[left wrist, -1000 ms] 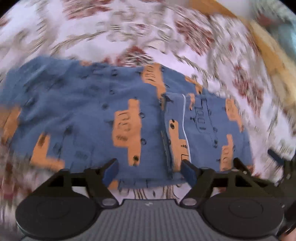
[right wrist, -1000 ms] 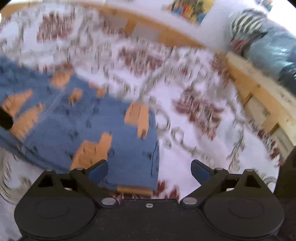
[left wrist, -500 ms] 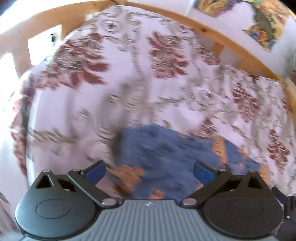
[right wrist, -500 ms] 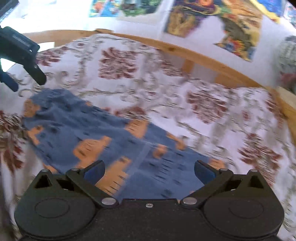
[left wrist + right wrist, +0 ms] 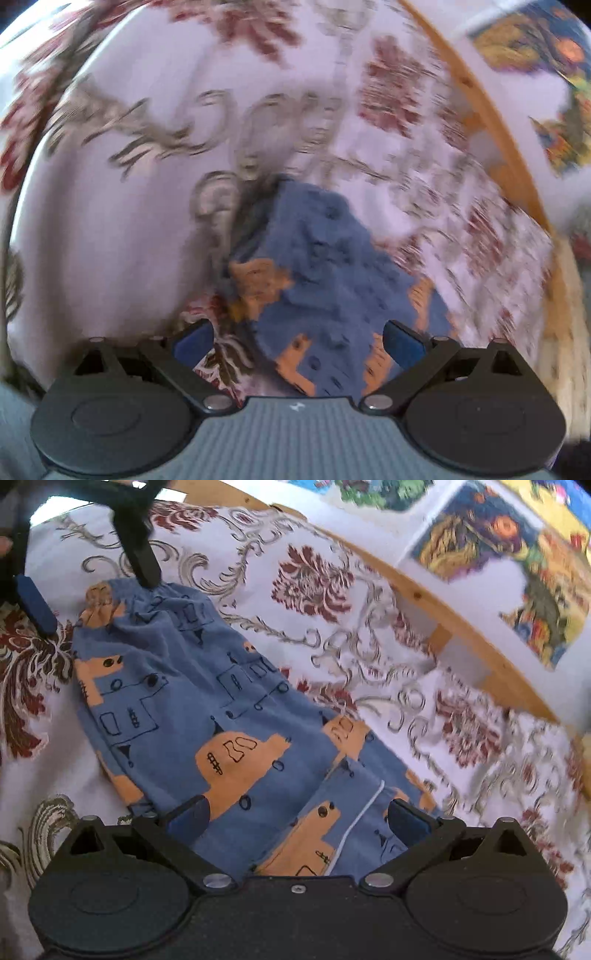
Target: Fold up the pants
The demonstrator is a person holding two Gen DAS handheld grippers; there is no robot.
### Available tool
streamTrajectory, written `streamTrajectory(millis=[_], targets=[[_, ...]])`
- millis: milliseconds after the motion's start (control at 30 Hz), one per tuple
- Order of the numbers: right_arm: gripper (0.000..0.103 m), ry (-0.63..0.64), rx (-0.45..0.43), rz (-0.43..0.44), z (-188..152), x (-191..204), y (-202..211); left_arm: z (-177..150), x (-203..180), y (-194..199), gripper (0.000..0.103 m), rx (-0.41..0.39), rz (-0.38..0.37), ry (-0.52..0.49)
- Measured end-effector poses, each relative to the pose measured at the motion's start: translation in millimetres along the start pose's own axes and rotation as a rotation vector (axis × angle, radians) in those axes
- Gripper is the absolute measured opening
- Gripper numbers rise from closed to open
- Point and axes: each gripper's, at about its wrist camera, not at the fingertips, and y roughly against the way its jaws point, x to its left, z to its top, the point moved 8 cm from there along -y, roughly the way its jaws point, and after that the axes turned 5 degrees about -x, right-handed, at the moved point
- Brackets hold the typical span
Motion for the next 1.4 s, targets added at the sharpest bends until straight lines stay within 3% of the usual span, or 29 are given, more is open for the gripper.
streamTrajectory(millis=[100,200,333,400,567,667,767,933,1000,1167,1300,1400], targets=[[0.102,-0.012,-0.007,0.006,-1,-2,-1,4,11,-4,0.098,-0.033,0.003,0.091],[0.102,-0.063,-0.005,0.016,-5,-5,-3,6,13,-3,0.093,-0.055,-0.026,0.121],[0.102,-0.088,-0.004,0.024,-7,-6,-5,4,7,0,0.088,-0.087,-0.051,0.082],[0.102,-0.088,-0.005,0.023,-7,-6,-5,5,5,-2,0.088,-0.100,-0.026,0.056],[0.102,-0.103,-0.006,0.024,-9,-7,-5,10,10,-8,0.088,-0.115,0.004,0.090],[0.102,-0.107,-0.007,0.024,-9,-7,-6,11,12,-9,0.081,-0.127,0.017,0.089],[0.102,-0.108,-0.006,0.025,-9,-7,-6,12,18,-10,0.066,-0.142,0.043,0.104],[0.102,-0.105,-0.006,0.022,-8,-7,-6,14,29,-12,0.029,-0.146,0.081,0.147],[0.102,-0.108,-0.004,0.022,-9,-7,-7,15,29,-12,0.021,-0.149,0.077,0.143],[0.102,-0.095,-0.004,0.017,-7,-6,-5,16,12,-3,0.016,-0.209,0.063,0.042],[0.102,-0.055,-0.031,-0.014,3,-14,6,12,-25,11,0.016,-0.300,0.040,-0.167],[0.102,-0.121,-0.049,-0.044,7,-41,20,3,-59,22,0.016,-0.353,0.004,-0.327]])
